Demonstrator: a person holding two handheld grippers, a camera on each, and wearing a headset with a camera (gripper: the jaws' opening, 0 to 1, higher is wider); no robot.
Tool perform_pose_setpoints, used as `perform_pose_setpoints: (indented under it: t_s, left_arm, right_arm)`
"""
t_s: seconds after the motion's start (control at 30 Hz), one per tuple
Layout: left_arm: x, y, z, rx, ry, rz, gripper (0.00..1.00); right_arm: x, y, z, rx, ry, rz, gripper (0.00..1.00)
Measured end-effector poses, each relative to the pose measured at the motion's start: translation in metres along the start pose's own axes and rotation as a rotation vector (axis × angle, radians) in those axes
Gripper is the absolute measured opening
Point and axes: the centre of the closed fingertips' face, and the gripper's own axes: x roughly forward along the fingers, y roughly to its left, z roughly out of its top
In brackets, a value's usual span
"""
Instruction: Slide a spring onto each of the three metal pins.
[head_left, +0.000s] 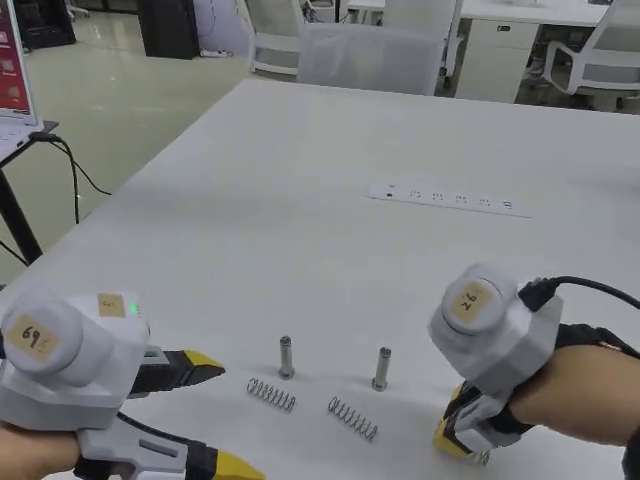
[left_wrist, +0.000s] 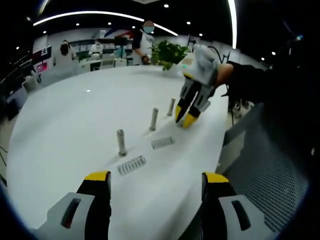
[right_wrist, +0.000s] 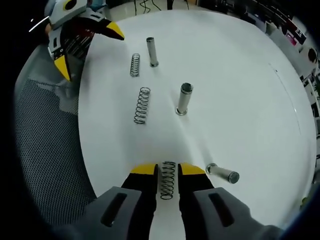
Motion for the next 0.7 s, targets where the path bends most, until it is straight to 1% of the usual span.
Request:
perform_pose_setpoints:
  t_s: [0.1, 0.13, 0.23, 0.33, 0.37, 0.43, 0.5, 0.53, 0.57, 0.6, 0.63, 0.7]
  left_arm:
    - [0.0, 0.0, 0.0, 0.0, -0.001, 0.001, 0.7]
    - [0.0, 0.0, 0.0, 0.0, -0.001, 0.001, 0.7]
    - [0.0, 0.0, 0.0, 0.0, -0.001, 0.0, 0.7]
    - [0.0, 0.0, 0.0, 0.004, 0.002, 0.0, 0.7]
    - [0.0, 0.0, 0.0, 0.004, 0.002, 0.0, 0.7]
    - [0.0, 0.0, 0.0, 0.006, 0.003, 0.0, 0.7]
    - [0.0, 0.0, 0.0, 0.007, 0.002, 0.001, 0.7]
    - [-0.001, 0.0, 0.0, 0.007, 0.001, 0.002, 0.7]
    - [-0.001, 0.001, 0.001, 0.007, -0.001, 0.004, 0.7]
    - [-0.001, 0.001, 0.001, 0.007, -0.002, 0.004, 0.7]
    - [-0.001, 0.0, 0.001, 0.008, -0.003, 0.005, 0.7]
    - [-0.002, 0.0, 0.001, 0.01, -0.003, 0.005, 0.7]
  right_arm:
    - [0.003, 0.0, -0.002, -0.01, 0.021, -0.003, 0.12]
    - [0.002, -0.001, -0.001, -0.018, 0.018, -0.015, 0.1]
    - [0.001, -0.002, -0.002, -0.018, 0.027, -0.021, 0.09]
    - [0.002, 0.001, -0.001, -0.043, 0.047, -0.034, 0.08]
    - [0.002, 0.001, -0.001, -0.061, 0.058, -0.048, 0.08]
    - [0.003, 0.002, -0.001, -0.063, 0.067, -0.06, 0.08]
    - [0.002, 0.0, -0.002, -0.048, 0.062, -0.06, 0.08]
    - [0.001, -0.001, -0.002, -0.038, 0.052, -0.055, 0.08]
    - [0.002, -0.001, -0.001, -0.002, 0.01, -0.045, 0.07]
    - [0.001, -0.002, 0.0, 0.017, -0.024, -0.042, 0.07]
    - [0.0, -0.003, 0.0, 0.029, -0.053, -0.044, 0.07]
    - [-0.008, -0.004, 0.001, 0.044, -0.118, -0.048, 0.07]
